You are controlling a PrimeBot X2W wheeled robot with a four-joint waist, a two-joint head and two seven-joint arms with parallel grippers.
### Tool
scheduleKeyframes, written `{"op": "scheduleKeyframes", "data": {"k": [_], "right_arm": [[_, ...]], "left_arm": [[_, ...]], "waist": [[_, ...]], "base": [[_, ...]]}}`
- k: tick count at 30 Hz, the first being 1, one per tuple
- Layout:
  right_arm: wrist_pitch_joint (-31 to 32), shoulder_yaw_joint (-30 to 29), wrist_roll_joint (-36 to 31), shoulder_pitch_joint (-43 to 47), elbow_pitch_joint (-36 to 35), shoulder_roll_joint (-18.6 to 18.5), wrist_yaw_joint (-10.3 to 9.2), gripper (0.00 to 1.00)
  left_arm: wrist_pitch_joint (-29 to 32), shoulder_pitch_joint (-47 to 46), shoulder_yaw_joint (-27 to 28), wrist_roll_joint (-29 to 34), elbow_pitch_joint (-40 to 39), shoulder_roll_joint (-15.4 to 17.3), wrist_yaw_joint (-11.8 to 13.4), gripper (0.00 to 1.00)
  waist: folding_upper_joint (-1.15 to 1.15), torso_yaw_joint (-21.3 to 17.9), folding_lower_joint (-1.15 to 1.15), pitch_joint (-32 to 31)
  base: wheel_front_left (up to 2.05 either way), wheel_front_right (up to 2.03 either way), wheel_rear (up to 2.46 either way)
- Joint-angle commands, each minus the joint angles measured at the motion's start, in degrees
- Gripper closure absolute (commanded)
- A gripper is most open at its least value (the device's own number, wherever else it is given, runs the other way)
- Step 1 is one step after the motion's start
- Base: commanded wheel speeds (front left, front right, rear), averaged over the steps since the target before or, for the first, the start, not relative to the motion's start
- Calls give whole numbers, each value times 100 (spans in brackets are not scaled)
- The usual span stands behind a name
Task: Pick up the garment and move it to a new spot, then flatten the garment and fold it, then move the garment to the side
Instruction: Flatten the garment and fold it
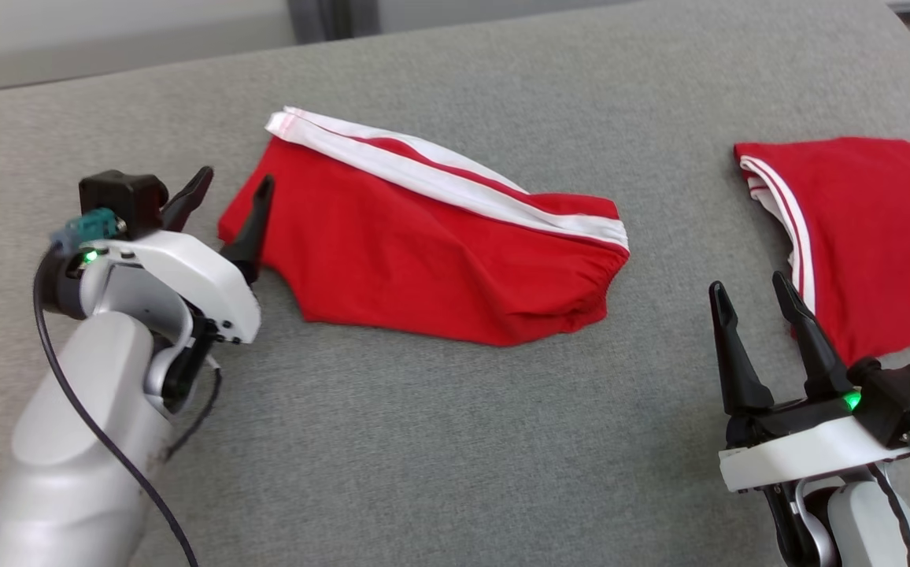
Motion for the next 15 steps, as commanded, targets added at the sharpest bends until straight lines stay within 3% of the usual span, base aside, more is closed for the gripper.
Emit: {"op": "scheduleKeyframes", "data": {"k": [1,11,12,13,14,15], "right_arm": [[-24,0,50,-86,20,-11,-2,0],[-27,14,161,-140,13,75,-2,0],[-27,8,166,-145,14,77,-2,0],[-27,13,185,-146,10,83,-2,0],[-27,15,201,-144,4,88,-2,0],[-27,19,197,-144,-2,88,-2,0]], "left_arm": [[91,-190,23,-52,237,90,-57,0],[872,-546,-88,-542,1930,76,-340,0],[942,-523,-146,-582,1986,50,-360,7],[967,-511,-187,-633,2019,24,-377,37],[1013,-499,-221,-714,2053,-13,-388,82],[1040,-486,-250,-776,2066,-34,-398,100]], "waist": [[0,-175,0,203],[0,-270,0,350],[0,-260,0,340],[0,-246,0,332],[0,-233,0,319],[0,-225,0,305]], "base": [[0,0,0],[0,0,0],[0,0,0],[0,0,0],[0,0,0],[0,0,0]]}}
